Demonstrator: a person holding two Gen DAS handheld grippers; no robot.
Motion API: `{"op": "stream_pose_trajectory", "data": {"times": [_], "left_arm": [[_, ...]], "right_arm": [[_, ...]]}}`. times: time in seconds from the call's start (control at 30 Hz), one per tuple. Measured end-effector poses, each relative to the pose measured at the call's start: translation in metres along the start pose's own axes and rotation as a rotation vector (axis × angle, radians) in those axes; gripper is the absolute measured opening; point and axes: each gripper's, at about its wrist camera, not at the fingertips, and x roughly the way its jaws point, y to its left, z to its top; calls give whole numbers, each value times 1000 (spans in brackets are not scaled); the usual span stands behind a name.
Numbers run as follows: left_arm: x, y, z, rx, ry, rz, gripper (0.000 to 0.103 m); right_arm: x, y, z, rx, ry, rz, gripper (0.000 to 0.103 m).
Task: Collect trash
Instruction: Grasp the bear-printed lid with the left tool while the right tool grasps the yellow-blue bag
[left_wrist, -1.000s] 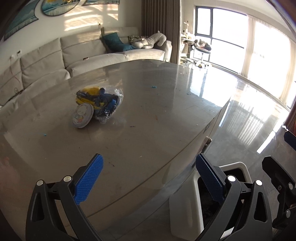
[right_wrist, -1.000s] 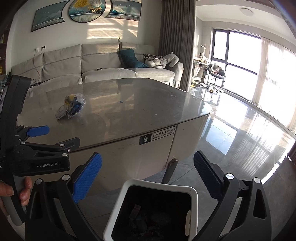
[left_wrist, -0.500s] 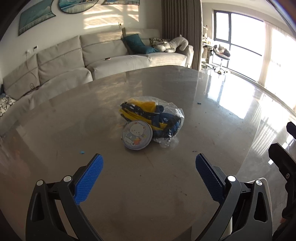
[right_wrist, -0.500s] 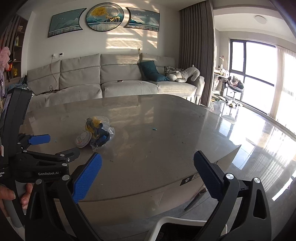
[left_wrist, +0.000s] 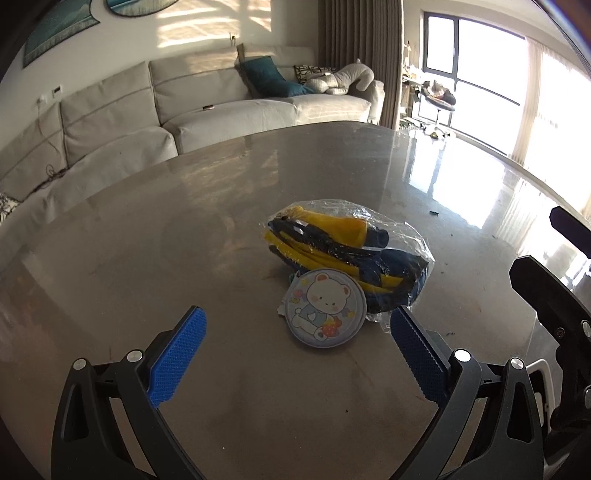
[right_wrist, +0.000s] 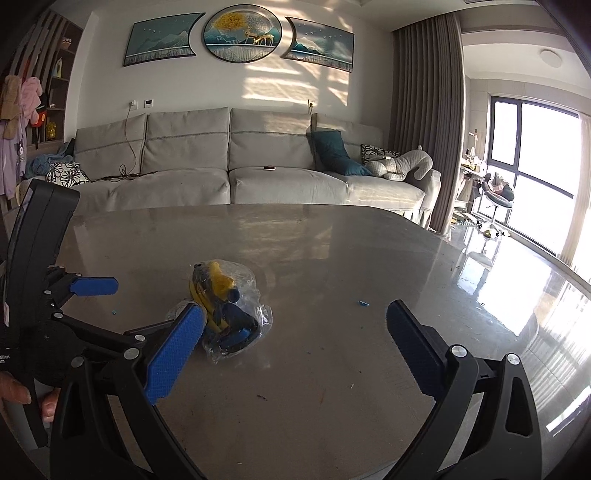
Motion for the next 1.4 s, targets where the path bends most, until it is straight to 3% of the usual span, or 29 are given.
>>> {"op": "stream_pose_trajectory", "data": {"times": [0.5, 0.57, 0.6, 0.67, 0.7, 1.0, 1.33, 1.4], "left_arm": [[45, -4, 1, 66, 140, -52, 98], [50, -5, 0, 63, 169, -72, 96], [51, -5, -1, 63, 173, -76, 88], [45, -6, -1, 63, 148, -76, 61], [43, -5, 0, 66, 146, -71, 59], [15, 2, 10, 101, 58, 0, 59], [11, 26, 14, 83, 37, 58, 59], [12, 29, 15, 73, 35, 51, 59]], "right_arm": [[22, 0, -8, 13, 33, 2, 99], [23, 3, -7, 14, 37, 4, 99], [24, 3, -7, 13, 38, 4, 99], [26, 5, -6, 9, 38, 3, 99], [27, 5, -5, 7, 40, 5, 99], [40, 10, -3, 13, 59, 34, 99], [74, 19, 11, 34, 133, 135, 99], [72, 20, 12, 45, 113, 127, 99]]}}
